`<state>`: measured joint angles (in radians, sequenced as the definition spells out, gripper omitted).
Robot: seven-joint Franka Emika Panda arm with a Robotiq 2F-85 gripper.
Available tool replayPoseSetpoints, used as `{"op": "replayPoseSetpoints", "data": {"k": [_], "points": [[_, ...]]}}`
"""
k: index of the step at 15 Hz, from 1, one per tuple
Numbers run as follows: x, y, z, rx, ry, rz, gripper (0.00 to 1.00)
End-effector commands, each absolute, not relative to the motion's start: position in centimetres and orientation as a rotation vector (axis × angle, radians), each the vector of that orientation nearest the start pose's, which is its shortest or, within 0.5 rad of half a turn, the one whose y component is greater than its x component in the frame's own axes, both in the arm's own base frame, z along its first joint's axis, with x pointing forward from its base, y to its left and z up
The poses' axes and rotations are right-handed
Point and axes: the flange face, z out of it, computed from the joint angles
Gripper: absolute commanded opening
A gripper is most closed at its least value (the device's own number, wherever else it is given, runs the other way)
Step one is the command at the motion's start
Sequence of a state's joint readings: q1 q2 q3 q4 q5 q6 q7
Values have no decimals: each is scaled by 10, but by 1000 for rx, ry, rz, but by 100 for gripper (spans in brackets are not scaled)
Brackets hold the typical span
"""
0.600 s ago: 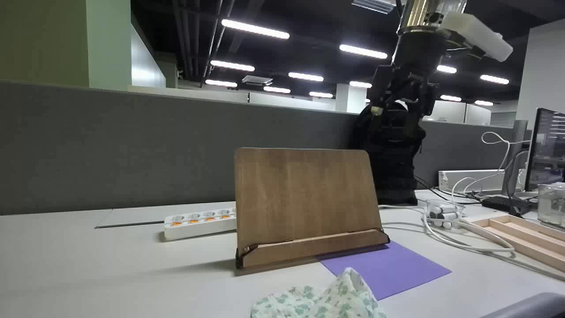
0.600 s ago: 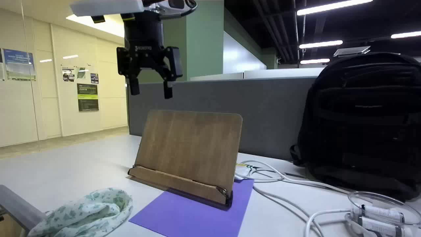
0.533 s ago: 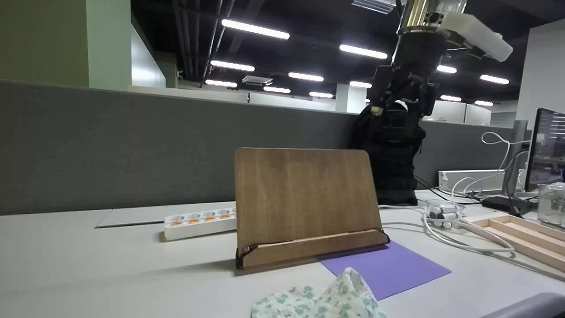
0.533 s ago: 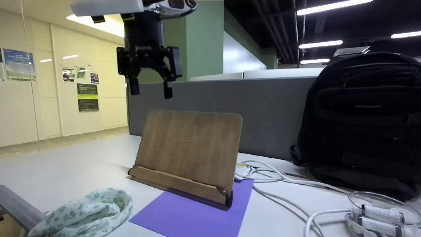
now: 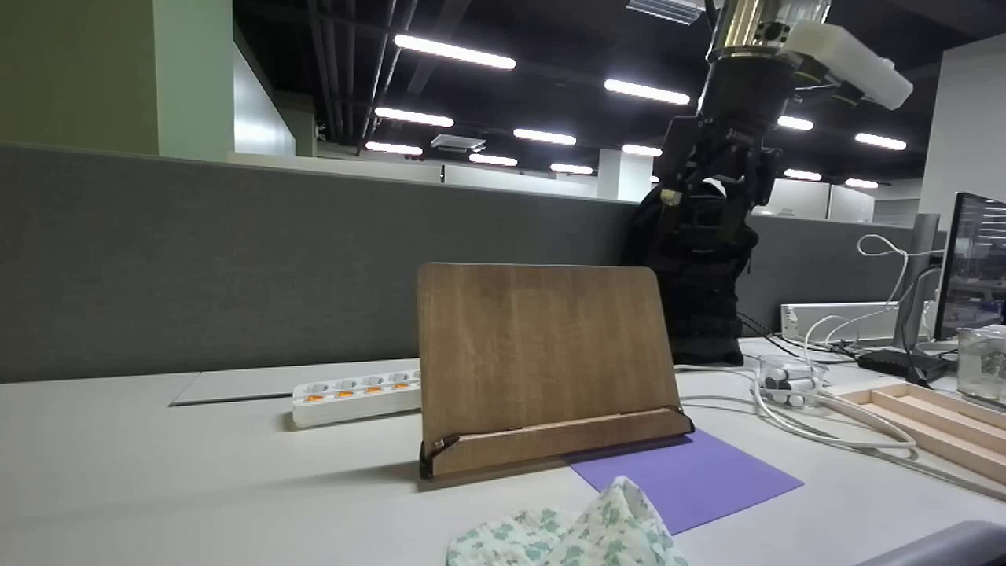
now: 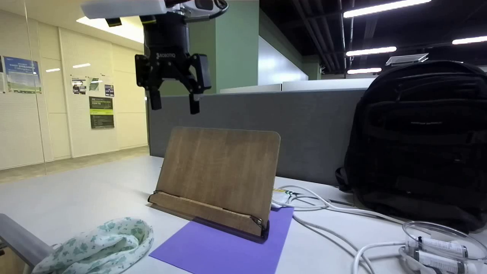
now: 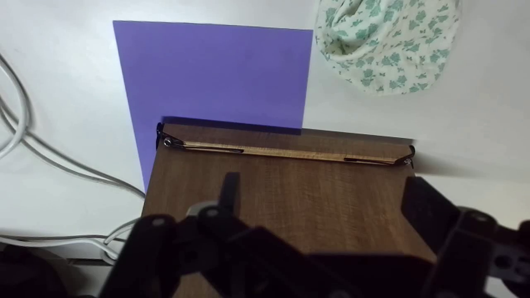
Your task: Hang the cloth on the wooden object
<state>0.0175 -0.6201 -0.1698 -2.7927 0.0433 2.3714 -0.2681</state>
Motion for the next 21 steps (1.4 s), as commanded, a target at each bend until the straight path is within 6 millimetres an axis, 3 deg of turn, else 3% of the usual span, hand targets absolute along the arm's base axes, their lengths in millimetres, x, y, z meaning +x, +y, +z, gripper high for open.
{"op": "replayPoseSetpoints", "data": {"k": [1,5,8,14,21], "points": [[351,-49,399,-3029,-165,-322,100],[361,-17,377,-3064,-182,-239,100],[364,18,352,-3126,-231,-140,100],[351,83,291,-3193,-373,126,100],[350,87,277,-3168,-420,181,100]]}}
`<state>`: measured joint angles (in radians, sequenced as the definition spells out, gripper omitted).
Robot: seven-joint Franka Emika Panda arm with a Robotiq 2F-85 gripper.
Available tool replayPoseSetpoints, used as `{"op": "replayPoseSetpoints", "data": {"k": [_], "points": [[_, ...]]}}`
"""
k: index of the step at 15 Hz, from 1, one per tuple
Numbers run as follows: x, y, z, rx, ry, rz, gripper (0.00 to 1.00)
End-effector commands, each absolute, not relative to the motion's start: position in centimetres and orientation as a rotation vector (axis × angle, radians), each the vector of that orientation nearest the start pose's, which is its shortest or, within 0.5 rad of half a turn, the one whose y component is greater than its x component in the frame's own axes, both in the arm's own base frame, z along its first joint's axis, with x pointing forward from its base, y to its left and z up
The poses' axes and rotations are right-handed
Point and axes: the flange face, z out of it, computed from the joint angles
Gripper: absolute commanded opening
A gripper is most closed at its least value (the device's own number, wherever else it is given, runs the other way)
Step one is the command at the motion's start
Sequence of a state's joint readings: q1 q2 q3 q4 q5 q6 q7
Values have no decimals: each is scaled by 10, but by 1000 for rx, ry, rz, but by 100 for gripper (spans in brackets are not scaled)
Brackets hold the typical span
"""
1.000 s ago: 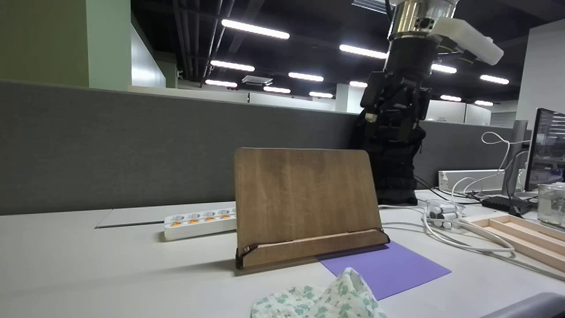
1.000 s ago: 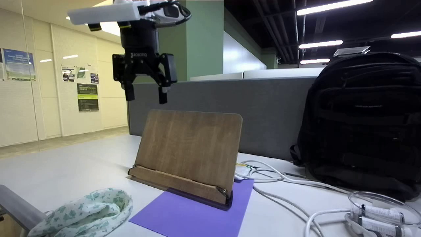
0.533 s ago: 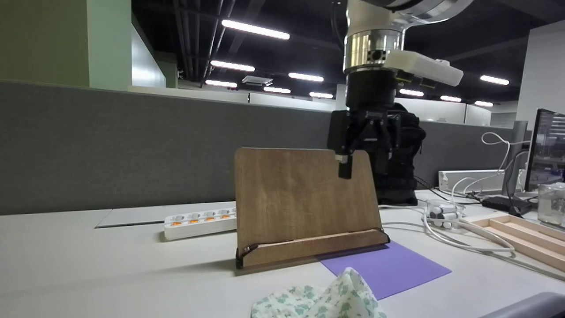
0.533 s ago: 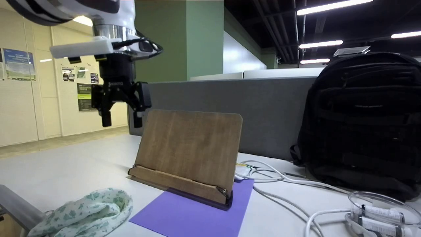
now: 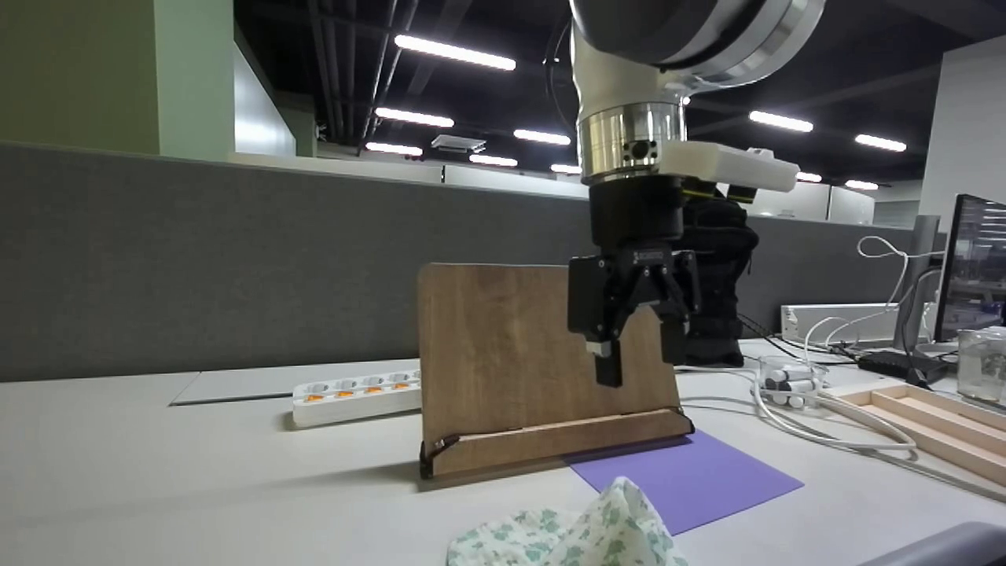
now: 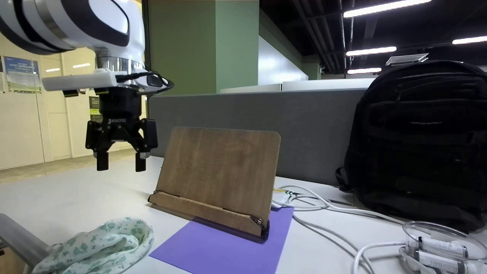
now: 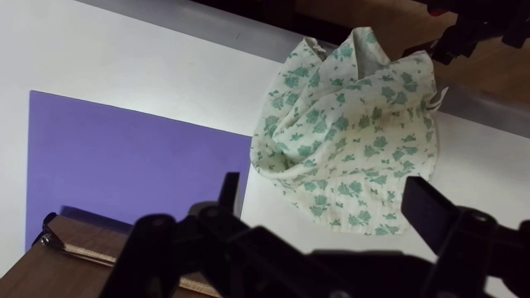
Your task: Hang the cloth on the wooden object
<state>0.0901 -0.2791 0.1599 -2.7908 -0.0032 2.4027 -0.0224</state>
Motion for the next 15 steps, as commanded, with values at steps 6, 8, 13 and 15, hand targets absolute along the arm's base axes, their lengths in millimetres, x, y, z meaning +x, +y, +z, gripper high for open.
{"op": "replayPoseSetpoints", "data": {"k": [6,8,13,15], "points": [[348,101,247,-3164,-460,223,100],[346,105,237,-3163,-474,242,100],[340,116,212,-3207,-507,266,100],[338,117,200,-3241,-476,271,100]]}}
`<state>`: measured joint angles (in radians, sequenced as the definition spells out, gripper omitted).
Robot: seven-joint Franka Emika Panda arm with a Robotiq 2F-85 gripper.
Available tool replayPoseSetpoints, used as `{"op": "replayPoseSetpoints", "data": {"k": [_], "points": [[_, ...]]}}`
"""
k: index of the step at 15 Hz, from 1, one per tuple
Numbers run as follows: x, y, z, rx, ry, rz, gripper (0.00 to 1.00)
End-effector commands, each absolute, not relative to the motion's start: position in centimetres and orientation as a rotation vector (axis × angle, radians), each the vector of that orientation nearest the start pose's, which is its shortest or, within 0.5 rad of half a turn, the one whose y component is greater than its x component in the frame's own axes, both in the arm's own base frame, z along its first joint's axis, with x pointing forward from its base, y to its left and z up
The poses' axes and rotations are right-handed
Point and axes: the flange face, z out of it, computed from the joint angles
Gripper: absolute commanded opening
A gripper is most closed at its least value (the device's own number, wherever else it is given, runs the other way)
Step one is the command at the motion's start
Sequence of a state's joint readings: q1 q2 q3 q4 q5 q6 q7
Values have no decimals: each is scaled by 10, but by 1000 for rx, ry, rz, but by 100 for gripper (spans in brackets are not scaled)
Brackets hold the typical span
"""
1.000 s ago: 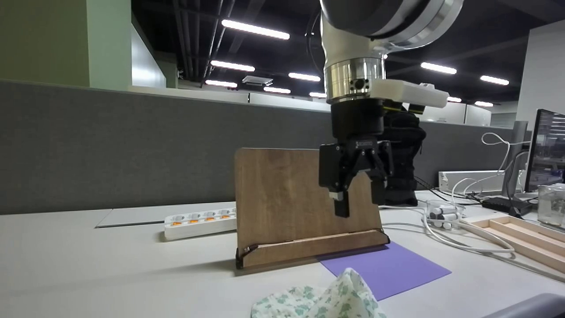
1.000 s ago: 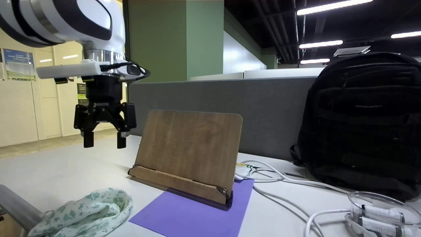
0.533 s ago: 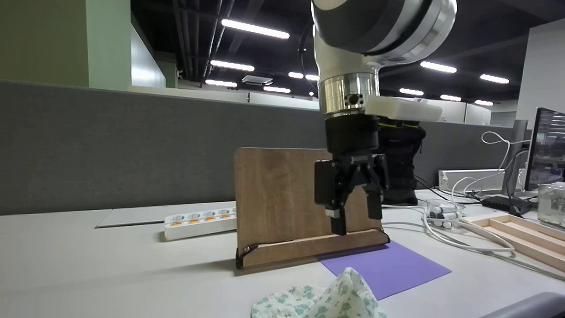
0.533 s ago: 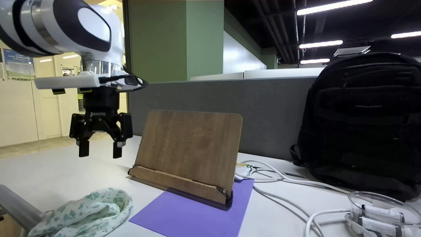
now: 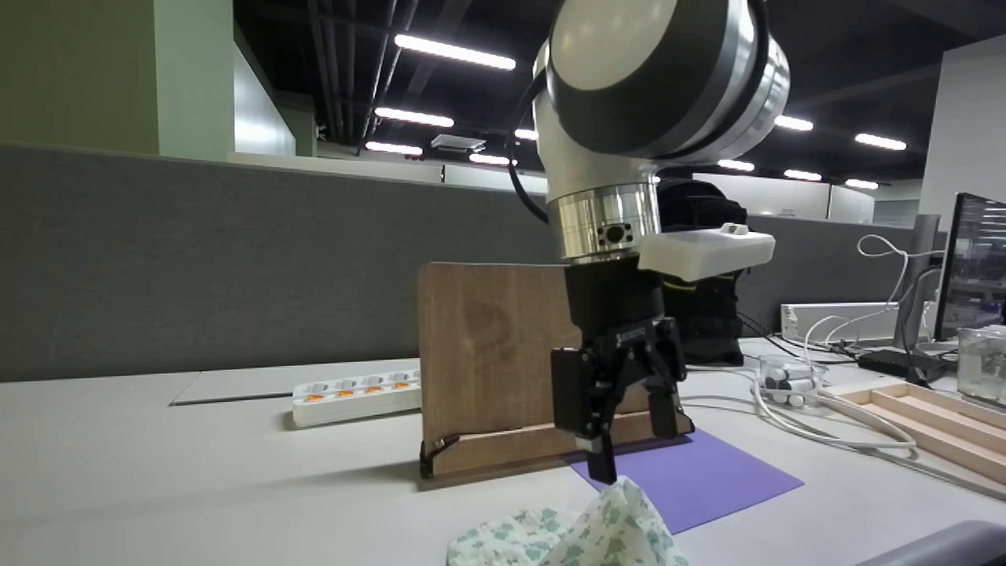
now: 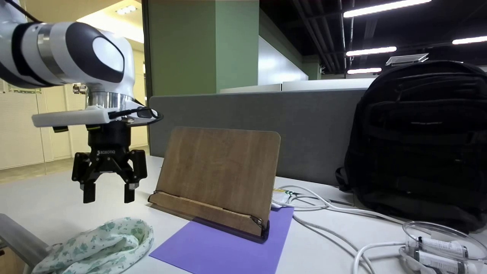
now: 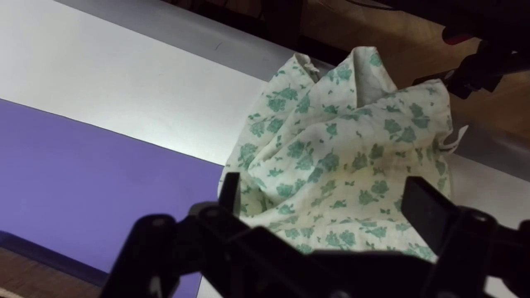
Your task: Hang the cloth on the wooden object
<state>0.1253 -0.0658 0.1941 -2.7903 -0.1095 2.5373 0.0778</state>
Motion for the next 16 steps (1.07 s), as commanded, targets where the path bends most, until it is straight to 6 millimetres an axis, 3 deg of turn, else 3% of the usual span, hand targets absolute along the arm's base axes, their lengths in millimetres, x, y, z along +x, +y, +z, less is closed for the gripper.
{"op": "replayPoseSetpoints", "data": {"k": [1,6,11,12,13,15,16], "points": [[336,117,195,-3259,-474,276,100],[328,116,173,-3312,-415,317,100],[321,114,151,-3214,-405,432,100],[321,114,149,-3197,-407,434,94],[322,115,147,-3179,-403,428,73],[323,117,145,-3143,-408,415,70],[324,117,145,-3128,-410,408,63]]}}
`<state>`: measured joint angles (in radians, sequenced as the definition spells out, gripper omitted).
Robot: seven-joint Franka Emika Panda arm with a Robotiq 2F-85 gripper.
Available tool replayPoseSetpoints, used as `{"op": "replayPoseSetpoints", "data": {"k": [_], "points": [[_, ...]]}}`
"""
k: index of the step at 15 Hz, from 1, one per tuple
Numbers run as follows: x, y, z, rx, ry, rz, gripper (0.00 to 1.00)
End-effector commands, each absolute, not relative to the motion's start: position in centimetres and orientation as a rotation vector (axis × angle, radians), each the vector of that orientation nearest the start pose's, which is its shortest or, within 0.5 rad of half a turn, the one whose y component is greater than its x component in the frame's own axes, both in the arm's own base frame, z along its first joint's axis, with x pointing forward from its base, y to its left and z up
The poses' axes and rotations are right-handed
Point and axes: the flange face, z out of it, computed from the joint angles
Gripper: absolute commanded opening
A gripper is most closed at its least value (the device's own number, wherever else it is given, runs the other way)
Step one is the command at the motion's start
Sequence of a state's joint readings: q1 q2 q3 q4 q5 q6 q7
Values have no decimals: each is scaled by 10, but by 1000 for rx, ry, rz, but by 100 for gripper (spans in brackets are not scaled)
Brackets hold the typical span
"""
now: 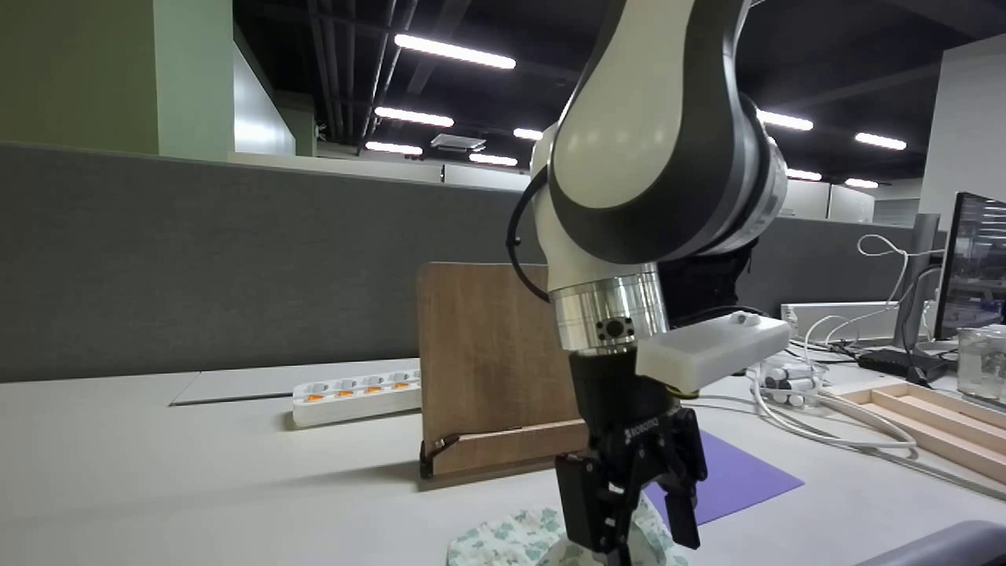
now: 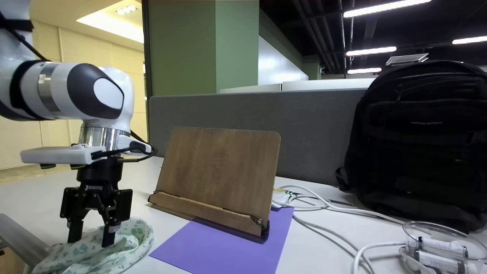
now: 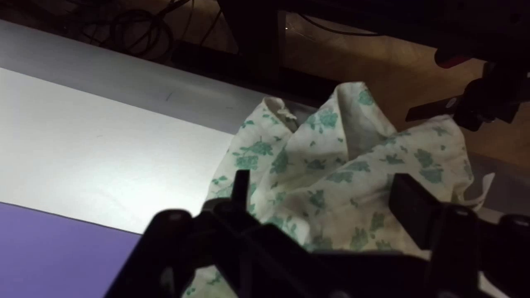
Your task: Hang the cloth on the wooden object
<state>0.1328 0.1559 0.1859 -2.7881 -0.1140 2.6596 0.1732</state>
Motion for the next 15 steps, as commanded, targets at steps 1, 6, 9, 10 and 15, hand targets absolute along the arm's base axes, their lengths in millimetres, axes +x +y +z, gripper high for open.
{"op": "replayPoseSetpoints", "data": {"k": [1,6,9,10,15], "points": [[324,117,144,-3116,-412,405,56],[327,122,147,-3071,-434,372,20],[330,127,153,-3063,-459,331,2],[333,129,157,-3067,-456,304,0],[344,136,211,-3090,-451,64,0]]}}
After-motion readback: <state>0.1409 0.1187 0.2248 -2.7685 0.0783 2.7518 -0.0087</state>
